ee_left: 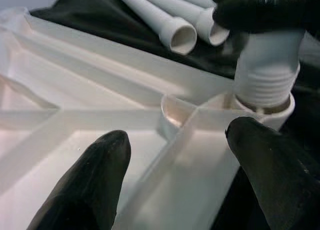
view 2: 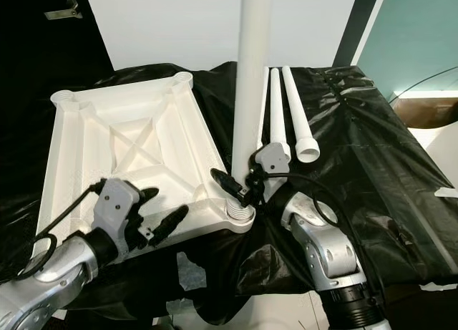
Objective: Building children table
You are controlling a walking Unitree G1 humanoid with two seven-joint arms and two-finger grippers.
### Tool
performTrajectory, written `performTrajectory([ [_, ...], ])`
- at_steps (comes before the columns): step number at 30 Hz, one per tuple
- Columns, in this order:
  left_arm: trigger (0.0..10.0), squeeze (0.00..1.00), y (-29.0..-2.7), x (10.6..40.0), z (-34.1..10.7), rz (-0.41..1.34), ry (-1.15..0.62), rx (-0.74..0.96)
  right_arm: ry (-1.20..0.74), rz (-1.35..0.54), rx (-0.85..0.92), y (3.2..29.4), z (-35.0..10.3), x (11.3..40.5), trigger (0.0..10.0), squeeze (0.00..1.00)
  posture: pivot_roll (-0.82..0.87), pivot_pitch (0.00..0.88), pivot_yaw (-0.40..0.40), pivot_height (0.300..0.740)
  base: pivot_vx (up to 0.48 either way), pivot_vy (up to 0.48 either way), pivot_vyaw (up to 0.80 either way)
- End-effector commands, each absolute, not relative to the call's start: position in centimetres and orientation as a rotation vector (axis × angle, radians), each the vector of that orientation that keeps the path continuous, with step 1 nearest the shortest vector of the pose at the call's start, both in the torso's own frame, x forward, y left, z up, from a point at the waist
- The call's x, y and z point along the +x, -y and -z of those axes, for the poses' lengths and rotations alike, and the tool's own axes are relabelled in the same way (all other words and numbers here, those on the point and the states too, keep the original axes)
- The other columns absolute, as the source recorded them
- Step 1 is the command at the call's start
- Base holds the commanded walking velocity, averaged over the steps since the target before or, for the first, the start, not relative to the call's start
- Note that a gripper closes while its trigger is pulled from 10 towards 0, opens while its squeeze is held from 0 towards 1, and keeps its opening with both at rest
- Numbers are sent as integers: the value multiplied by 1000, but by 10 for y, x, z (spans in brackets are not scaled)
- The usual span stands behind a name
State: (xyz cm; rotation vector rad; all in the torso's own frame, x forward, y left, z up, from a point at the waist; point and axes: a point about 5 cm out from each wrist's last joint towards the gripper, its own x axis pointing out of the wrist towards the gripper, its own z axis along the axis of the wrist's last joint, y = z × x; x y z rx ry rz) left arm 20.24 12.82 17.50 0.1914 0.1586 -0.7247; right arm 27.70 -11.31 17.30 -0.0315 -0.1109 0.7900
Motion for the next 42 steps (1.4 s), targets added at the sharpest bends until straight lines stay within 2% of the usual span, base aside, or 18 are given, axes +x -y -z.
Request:
performTrajectory([
  [1, 10000, 0, -124, 198, -173, 805, -174, 191, 27, -770, -18, 121, -156, 276, 10000, 0, 160, 69, -33, 740, 0, 0, 0],
  [16, 10000, 0, -126, 192, -166, 852, -228, 197, -50, -882, -1, 119, -135, 263, 10000, 0, 164, 71, -31, 740, 0, 0, 0],
  [31, 10000, 0, -127, 196, -167, 843, -225, 220, -53, -869, 36, 118, -131, 281, 10000, 0, 170, 71, -26, 740, 0, 0, 0],
  [42, 10000, 0, -129, 197, -169, 834, -219, 233, -21, -921, -77, 125, -114, 265, 10000, 0, 164, 77, -16, 740, 0, 0, 0],
])
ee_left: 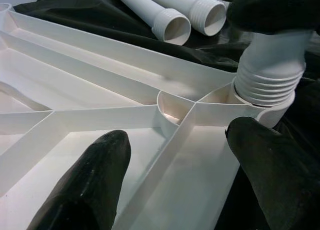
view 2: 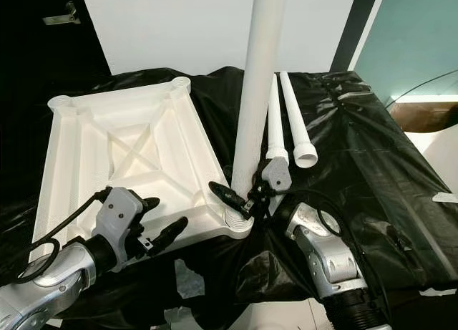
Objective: Building children table
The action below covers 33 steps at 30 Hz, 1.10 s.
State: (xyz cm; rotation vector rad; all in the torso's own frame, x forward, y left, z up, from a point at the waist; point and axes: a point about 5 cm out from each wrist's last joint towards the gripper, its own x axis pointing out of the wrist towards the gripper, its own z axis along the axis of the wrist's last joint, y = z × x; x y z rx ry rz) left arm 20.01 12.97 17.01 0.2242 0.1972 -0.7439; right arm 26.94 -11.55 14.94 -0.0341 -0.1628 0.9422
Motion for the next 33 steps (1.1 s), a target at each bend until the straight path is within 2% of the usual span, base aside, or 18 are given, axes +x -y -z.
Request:
performTrajectory([
  [1, 10000, 0, -129, 198, -170, 834, -218, 235, -19, -923, -74, 126, -111, 265, 10000, 0, 164, 77, -14, 740, 0, 0, 0],
  [12, 10000, 0, -130, 201, -173, 836, -212, 251, -37, -954, -110, 131, -100, 274, 10000, 0, 160, 79, -3, 740, 0, 0, 0],
  [22, 10000, 0, -133, 199, -174, 831, -214, 253, 7, -1042, -158, 126, -97, 265, 10000, 0, 171, 86, -4, 740, 0, 0, 0],
  [29, 10000, 0, -133, 199, -175, 835, -213, 258, -2, -1030, -121, 128, -92, 265, 10000, 0, 171, 87, 4, 740, 0, 0, 0],
  [33, 10000, 0, -132, 200, -176, 839, -211, 263, -95, -1015, -5, 130, -91, 270, 10000, 0, 170, 86, 6, 740, 0, 0, 0],
])
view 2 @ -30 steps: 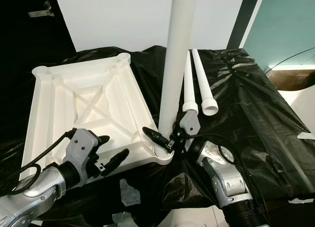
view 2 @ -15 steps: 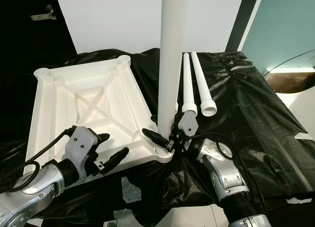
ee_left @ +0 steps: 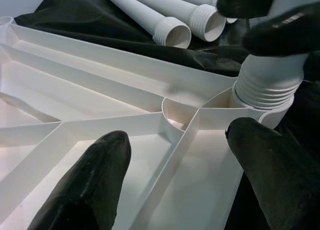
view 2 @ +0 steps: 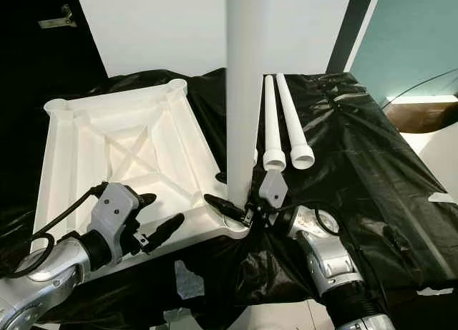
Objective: Building children table
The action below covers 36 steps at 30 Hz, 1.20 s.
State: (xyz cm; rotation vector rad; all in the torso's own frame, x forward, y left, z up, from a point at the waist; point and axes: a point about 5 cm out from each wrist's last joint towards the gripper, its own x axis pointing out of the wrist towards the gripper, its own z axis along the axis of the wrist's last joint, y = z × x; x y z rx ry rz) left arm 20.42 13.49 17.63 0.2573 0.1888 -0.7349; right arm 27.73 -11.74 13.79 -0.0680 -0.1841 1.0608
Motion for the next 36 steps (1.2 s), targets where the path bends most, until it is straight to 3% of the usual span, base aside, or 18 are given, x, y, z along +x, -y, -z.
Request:
performTrajectory([
  [1, 10000, 0, -132, 200, -176, 839, -211, 263, -95, -1015, -5, 130, -91, 270, 10000, 0, 170, 86, 6, 740, 0, 0, 0],
  [14, 10000, 0, -130, 200, -178, 841, -203, 265, -145, -1021, -22, 132, -95, 273, 10000, 0, 171, 74, -8, 740, 0, 0, 0],
  [22, 10000, 0, -130, 199, -178, 835, -199, 265, -1, -634, 32, 126, -109, 283, 10000, 0, 184, 71, -16, 740, 0, 0, 0],
  [30, 10000, 0, -130, 198, -178, 840, -201, 267, 35, -595, 77, 110, -116, 277, 10000, 0, 180, 65, -6, 740, 0, 0, 0],
  [31, 10000, 0, -130, 199, -178, 842, -202, 268, 36, -605, 85, 111, -116, 278, 10000, 675, 177, 62, -3, 740, 0, 0, 0],
  [32, 10000, 0, -130, 199, -178, 844, -202, 271, 44, -612, 84, 112, -117, 278, 10000, 1000, 177, 62, -3, 740, 0, 0, 0],
  [36, 10000, 0, -128, 200, -178, 851, -200, 271, 77, -654, 110, 118, -125, 281, 10000, 1000, 172, 61, -2, 740, 0, 0, 0],
])
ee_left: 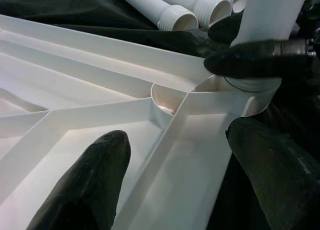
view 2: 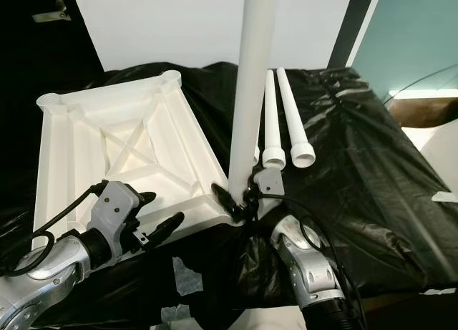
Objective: Building children table
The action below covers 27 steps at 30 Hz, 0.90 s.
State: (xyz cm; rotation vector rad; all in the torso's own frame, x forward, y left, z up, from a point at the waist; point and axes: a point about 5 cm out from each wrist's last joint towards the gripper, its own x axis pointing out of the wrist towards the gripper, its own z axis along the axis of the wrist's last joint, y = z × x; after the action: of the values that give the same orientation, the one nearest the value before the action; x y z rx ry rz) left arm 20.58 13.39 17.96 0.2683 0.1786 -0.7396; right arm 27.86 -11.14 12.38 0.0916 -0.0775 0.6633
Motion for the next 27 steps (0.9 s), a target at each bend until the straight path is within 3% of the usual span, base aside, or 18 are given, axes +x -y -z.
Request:
performTrajectory([
  [1, 10000, 0, -128, 200, -178, 855, -198, 271, 84, -681, 111, 121, -128, 282, 10000, 1000, 168, 61, -2, 740, 0, 0, 0],
  [3, 10000, 0, -128, 200, -178, 855, -198, 271, 84, -681, 111, 121, -128, 282, 10000, 1000, 168, 61, -2, 740, 0, 0, 0],
  [4, 10000, 0, -126, 201, -179, 859, -194, 268, 102, -742, 82, 123, -136, 285, 10000, 0, 163, 62, -5, 740, 0, 0, 0],
  [11, 10000, 0, -123, 202, -179, 868, -185, 266, 103, -872, 31, 123, -145, 286, 10000, 0, 161, 63, -6, 740, 0, 0, 0],
  [16, 10000, 0, -117, 207, -173, 813, -181, 263, 42, -1085, -63, 128, -150, 292, 10000, 0, 161, 62, -8, 740, 0, 0, 0],
  [27, 10000, 0, -113, 222, -164, 667, -147, 257, 18, -1157, -121, 126, -153, 305, 10000, 0, 163, 59, -10, 740, 0, 0, 0],
])
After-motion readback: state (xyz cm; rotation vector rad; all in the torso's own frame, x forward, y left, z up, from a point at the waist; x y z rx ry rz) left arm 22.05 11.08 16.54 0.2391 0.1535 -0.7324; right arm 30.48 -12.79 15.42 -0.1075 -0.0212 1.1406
